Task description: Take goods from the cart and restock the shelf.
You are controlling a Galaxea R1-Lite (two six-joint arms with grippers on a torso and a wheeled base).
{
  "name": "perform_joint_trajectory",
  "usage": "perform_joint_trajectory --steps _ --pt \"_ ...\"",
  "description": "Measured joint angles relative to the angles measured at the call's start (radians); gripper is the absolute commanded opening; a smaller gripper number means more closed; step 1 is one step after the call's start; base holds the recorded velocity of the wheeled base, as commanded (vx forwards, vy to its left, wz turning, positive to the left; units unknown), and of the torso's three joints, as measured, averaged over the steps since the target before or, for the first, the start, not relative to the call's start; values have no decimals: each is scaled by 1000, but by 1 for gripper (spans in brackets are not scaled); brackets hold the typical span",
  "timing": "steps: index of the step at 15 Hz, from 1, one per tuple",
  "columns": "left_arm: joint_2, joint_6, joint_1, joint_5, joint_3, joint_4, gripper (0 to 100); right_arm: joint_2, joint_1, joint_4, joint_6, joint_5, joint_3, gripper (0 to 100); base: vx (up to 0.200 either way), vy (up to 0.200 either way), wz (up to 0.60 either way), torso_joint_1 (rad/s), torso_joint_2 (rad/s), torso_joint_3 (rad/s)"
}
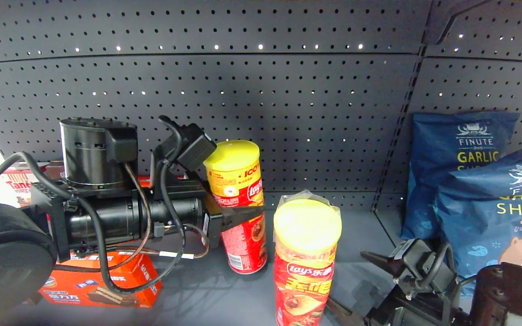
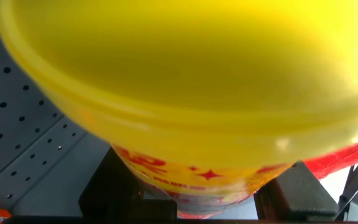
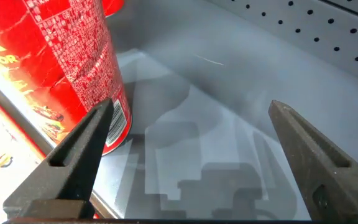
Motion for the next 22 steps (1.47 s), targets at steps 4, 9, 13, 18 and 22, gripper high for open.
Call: perform_joint_trajectory --steps 4,9,13,18,22 --pt "0 0 0 0 0 -1 0 -24 -26 -12 1 -6 0 100 0 0 0 0 0 0" --pt "-1 0 0 4 -3 -1 0 -236 -82 20 -38 -66 5 100 0 0 0 0 0 0" --pt "-1 -1 1 5 -10 1 0 -481 -200 157 -67 -171 31 100 0 0 0 0 0 0" --pt "31 0 1 5 -60 -1 0 -899 -304 459 -71 -410 150 100 0 0 0 0 0 0" --pt "37 3 1 -1 -62 -3 0 -1314 -450 943 -73 -528 181 100 0 0 0 0 0 0"
